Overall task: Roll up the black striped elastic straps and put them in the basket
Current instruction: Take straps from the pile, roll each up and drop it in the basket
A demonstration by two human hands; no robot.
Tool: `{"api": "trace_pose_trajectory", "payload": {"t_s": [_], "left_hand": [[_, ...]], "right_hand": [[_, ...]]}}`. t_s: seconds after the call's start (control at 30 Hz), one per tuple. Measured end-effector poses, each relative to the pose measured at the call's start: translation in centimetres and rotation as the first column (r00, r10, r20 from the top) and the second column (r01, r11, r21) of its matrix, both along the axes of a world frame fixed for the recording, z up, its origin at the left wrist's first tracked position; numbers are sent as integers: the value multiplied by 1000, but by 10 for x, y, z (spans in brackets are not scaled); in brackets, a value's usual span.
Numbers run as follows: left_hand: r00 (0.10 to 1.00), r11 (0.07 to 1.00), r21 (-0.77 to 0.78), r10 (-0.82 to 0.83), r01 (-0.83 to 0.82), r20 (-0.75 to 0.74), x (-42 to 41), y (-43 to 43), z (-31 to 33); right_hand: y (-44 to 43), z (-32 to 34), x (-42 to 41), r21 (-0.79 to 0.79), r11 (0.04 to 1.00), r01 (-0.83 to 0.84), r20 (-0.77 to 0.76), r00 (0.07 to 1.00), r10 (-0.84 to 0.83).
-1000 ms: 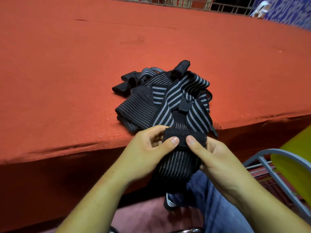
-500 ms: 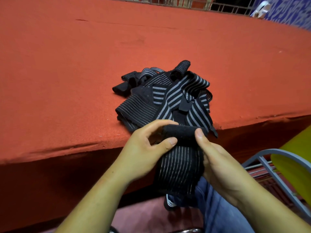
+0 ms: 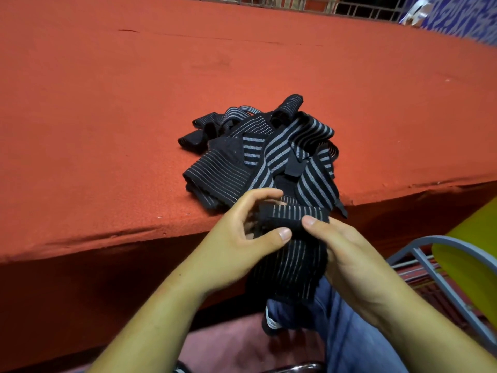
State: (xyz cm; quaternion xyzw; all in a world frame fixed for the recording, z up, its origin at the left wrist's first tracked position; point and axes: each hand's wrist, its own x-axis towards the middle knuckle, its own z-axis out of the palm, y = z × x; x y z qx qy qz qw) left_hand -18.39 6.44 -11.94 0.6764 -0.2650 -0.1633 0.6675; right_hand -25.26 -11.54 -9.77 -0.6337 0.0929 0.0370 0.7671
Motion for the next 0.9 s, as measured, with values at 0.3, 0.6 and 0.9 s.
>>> {"api": "trace_pose_trajectory", "payload": {"t_s": [0.3, 0.6, 0.9], "left_hand": [[998, 999, 18, 42, -41, -53, -5, -9, -4], [999, 998, 63, -7, 10, -50, -6, -9, -6], [1000, 998, 63, 20, -21, 12, 3, -2, -7]], "right_hand": [[7, -6, 2, -137, 990, -36, 15, 999, 39], [6, -7, -1, -240, 970, 35, 145, 989, 1], [1, -8, 0, -208, 976, 70, 139, 989, -41]]}}
